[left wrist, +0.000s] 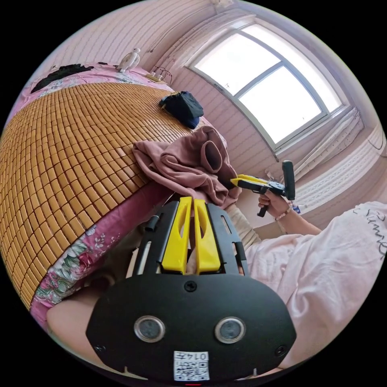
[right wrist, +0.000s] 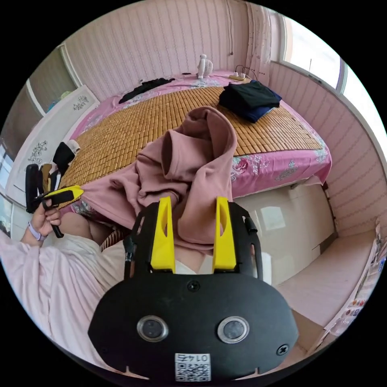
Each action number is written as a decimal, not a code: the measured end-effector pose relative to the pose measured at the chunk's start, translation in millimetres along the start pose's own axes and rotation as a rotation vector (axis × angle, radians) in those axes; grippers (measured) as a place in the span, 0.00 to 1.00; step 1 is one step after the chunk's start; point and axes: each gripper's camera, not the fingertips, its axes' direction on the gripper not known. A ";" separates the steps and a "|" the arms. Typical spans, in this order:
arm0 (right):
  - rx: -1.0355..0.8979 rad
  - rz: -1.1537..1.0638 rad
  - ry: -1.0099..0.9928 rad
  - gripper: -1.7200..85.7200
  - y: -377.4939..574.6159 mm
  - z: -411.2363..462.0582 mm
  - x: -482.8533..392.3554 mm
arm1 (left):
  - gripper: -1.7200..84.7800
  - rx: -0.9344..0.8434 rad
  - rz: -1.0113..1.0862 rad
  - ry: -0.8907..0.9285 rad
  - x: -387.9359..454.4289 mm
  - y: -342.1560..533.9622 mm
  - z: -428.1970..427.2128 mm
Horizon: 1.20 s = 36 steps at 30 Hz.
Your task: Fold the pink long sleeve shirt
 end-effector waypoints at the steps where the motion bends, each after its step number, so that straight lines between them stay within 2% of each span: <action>1: -0.047 0.015 -0.013 0.15 -1.4 7.9 6.5 | 0.01 0.006 -0.013 0.008 -0.9 4.1 -7.1; 4: -0.085 0.013 0.039 0.08 3.3 6.1 27.1 | 0.01 0.019 -0.042 0.015 -1.7 16.6 -26.1; 6: -0.048 0.041 0.022 0.06 9.4 -9.3 45.6 | 0.01 0.030 -0.039 0.006 1.0 23.7 -41.5; 8: 0.036 0.121 -0.112 0.06 15.9 -34.1 72.8 | 0.01 0.079 -0.018 0.005 6.2 30.0 -70.1; 10: 0.259 0.254 -0.385 0.05 26.0 -77.0 114.5 | 0.01 0.141 -0.021 0.031 7.2 32.0 -95.8; 12: 0.413 0.286 -0.534 0.05 28.5 -108.0 135.1 | 0.01 0.215 -0.033 0.052 5.5 32.1 -126.2; 16: 0.572 0.078 -0.602 0.04 5.6 -173.3 122.9 | 0.01 0.426 -0.043 0.078 6.7 32.6 -221.5; 21: 0.789 -0.124 -0.739 0.04 -26.7 -247.5 99.9 | 0.01 0.686 0.061 0.044 43.9 41.5 -357.9; 26: 1.062 -0.281 -0.871 0.03 -54.9 -337.3 77.8 | 0.01 1.107 0.270 -0.078 133.4 65.5 -527.6; 28: 1.118 -0.386 -0.886 0.03 -68.9 -380.2 57.4 | 0.01 1.184 0.359 -0.179 171.3 71.9 -572.5; 30: 1.204 -0.395 -0.814 0.03 -71.2 -407.4 41.8 | 0.01 1.180 0.389 -0.281 202.2 71.8 -607.3; 36: 1.366 -0.459 -0.791 0.03 -72.6 -496.3 29.7 | 0.01 1.294 0.492 -0.376 275.4 88.8 -692.0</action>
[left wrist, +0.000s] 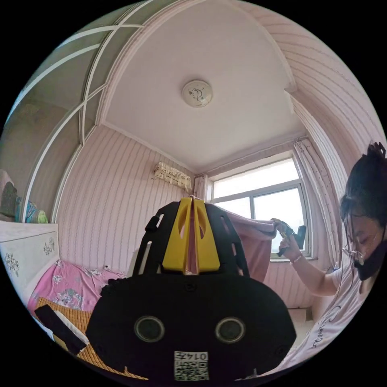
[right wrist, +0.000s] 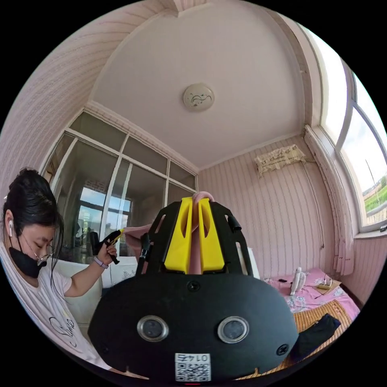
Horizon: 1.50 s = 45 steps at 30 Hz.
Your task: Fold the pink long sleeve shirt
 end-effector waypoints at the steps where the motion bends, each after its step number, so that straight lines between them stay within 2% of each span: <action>1: 0.011 -0.047 0.007 0.03 -15.8 1.2 -10.9 | 0.01 0.035 0.027 0.002 5.4 -21.2 -8.9; 7: 0.135 -0.234 -0.042 0.03 -82.5 3.3 -62.7 | 0.01 0.187 0.185 -0.006 41.9 -114.7 -54.3; 11: 0.100 -0.286 -0.060 0.03 -112.2 26.6 -80.3 | 0.01 0.259 0.252 -0.038 47.5 -157.2 -79.1; 14: -0.100 -0.312 0.022 0.02 -106.7 86.6 -73.1 | 0.01 0.185 0.247 -0.140 27.0 -162.4 -67.9; 16: -0.381 -0.260 0.062 0.02 -74.0 156.6 -42.1 | 0.01 0.077 0.195 -0.202 -2.8 -151.2 -48.1; 18: -0.569 -0.207 0.116 0.02 -33.9 207.6 -12.7 | 0.01 -0.046 0.114 -0.258 -41.5 -128.9 -24.3; 20: -0.676 -0.204 0.183 0.02 7.6 249.5 11.3 | 0.01 -0.199 -0.053 -0.288 -99.0 -89.4 10.1; 22: -0.747 -0.186 0.246 0.02 41.5 298.3 39.5 | 0.01 -0.318 -0.131 -0.320 -131.0 -63.5 39.2; 25: -0.669 -0.062 0.252 0.02 26.7 343.3 65.0 | 0.01 -0.390 -0.162 -0.423 -156.9 -48.7 75.8; 28: -0.456 -0.070 0.237 0.02 0.4 359.9 62.9 | 0.01 -0.231 -0.156 -0.410 -158.3 -76.1 81.9; 31: -0.388 -0.119 0.241 0.03 16.5 367.2 60.9 | 0.01 -0.177 -0.032 -0.422 -147.6 -84.6 82.7; 33: -0.449 -0.131 0.226 0.03 49.5 371.4 68.3 | 0.01 -0.184 -0.020 -0.386 -153.7 -67.1 78.4; 36: -0.630 -0.047 0.199 0.03 134.2 370.1 91.5 | 0.01 -0.331 -0.024 -0.392 -175.1 -1.3 72.9; 40: -0.915 0.069 0.184 0.03 299.7 351.8 105.0 | 0.01 -0.654 -0.015 -0.441 -192.6 152.3 44.3; 42: -1.043 0.114 0.206 0.03 373.5 342.3 104.9 | 0.01 -0.797 -0.087 -0.459 -200.0 231.7 21.5; 44: -1.167 0.204 0.202 0.03 438.6 332.8 105.0 | 0.01 -0.949 -0.272 -0.476 -211.2 333.1 -15.9; 45: -1.257 0.260 0.204 0.03 476.0 326.7 103.8 | 0.01 -0.976 -0.327 -0.484 -213.0 355.3 -25.8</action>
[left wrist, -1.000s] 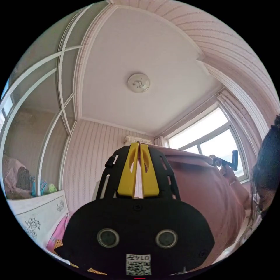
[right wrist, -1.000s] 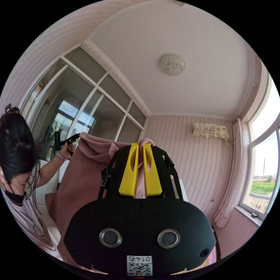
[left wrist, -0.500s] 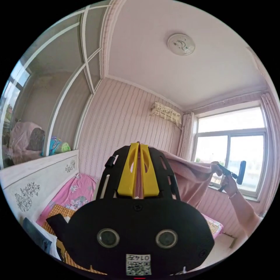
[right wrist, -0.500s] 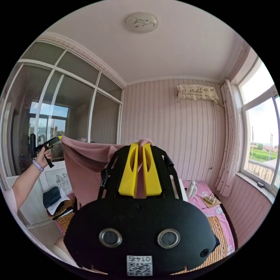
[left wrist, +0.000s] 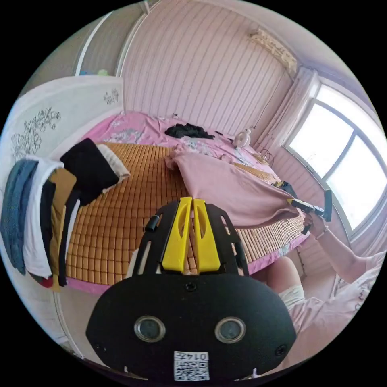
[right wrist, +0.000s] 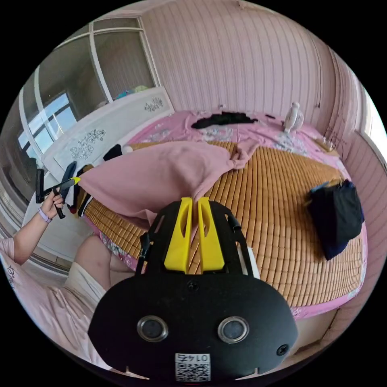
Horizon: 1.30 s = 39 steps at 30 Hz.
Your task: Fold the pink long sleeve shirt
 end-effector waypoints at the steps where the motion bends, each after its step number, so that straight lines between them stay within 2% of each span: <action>1: -0.080 0.053 -0.018 0.03 15.8 27.0 3.0 | 0.01 -0.070 -0.075 0.023 -12.9 32.8 25.2; 6: -0.264 0.096 -0.040 0.03 59.7 75.7 -3.1 | 0.01 -0.357 -0.147 -0.025 -29.7 128.3 87.4; 14: -0.312 0.099 -0.006 0.03 89.9 71.6 -3.7 | 0.01 -0.422 -0.111 0.014 -20.5 195.6 93.6; 17: -0.323 0.164 -0.001 0.03 95.1 73.2 -0.5 | 0.01 -0.484 -0.065 0.042 -11.4 209.9 102.1; 22: -0.246 0.254 -0.003 0.03 99.3 62.6 -0.7 | 0.01 -0.470 -0.045 -0.028 -7.6 227.6 95.2; 29: -0.264 0.209 0.044 0.02 101.2 79.1 -18.7 | 0.01 -0.355 -0.002 -0.033 20.4 238.0 102.1; 32: -0.244 0.163 0.091 0.02 98.0 81.9 -31.0 | 0.01 -0.401 0.035 0.055 40.5 238.5 127.9; 37: -0.280 0.075 0.133 0.01 96.6 94.7 -50.8 | 0.01 -0.448 0.147 0.061 78.1 241.0 170.2; 39: -0.184 0.062 0.191 0.01 98.9 84.9 -59.4 | 0.01 -0.473 0.177 0.064 92.0 240.7 184.5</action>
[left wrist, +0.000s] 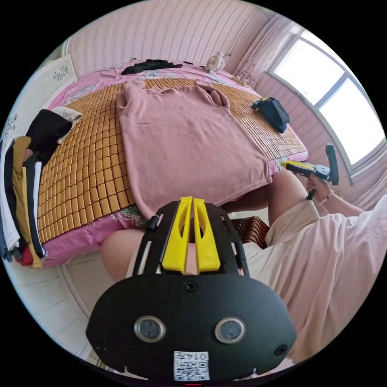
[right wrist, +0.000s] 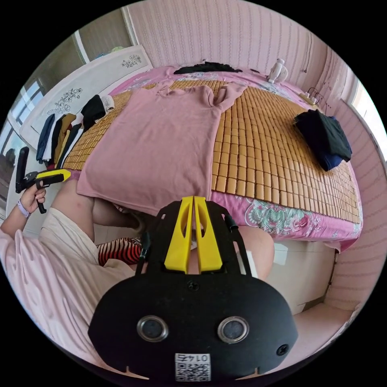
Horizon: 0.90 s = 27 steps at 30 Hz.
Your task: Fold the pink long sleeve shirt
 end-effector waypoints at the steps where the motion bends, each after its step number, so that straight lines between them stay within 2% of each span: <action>1: 0.061 -0.002 0.043 0.01 4.4 -5.9 -4.5 | 0.01 -0.004 0.025 0.010 8.7 -5.1 6.4; 6: 0.022 -0.045 0.062 0.01 4.9 5.0 -12.3 | 0.01 -0.004 0.115 0.009 37.8 -16.3 27.6; 14: -0.007 0.118 0.010 0.01 -4.0 20.8 16.9 | 0.01 0.005 0.124 0.024 56.2 -42.8 64.6; 16: 0.063 0.227 -0.044 0.02 -8.4 20.2 32.6 | 0.01 0.009 0.135 0.019 60.1 -52.4 74.3; 18: 0.127 0.237 -0.134 0.03 -17.5 21.7 44.5 | 0.01 0.006 0.149 0.018 64.8 -66.1 86.9; 23: 0.213 0.181 -0.102 0.07 -89.4 36.6 78.7 | 0.01 0.033 0.232 0.055 92.1 -139.3 129.8; 27: 0.237 0.152 -0.082 0.11 -187.8 71.4 121.2 | 0.01 0.066 0.255 0.109 114.0 -212.6 167.0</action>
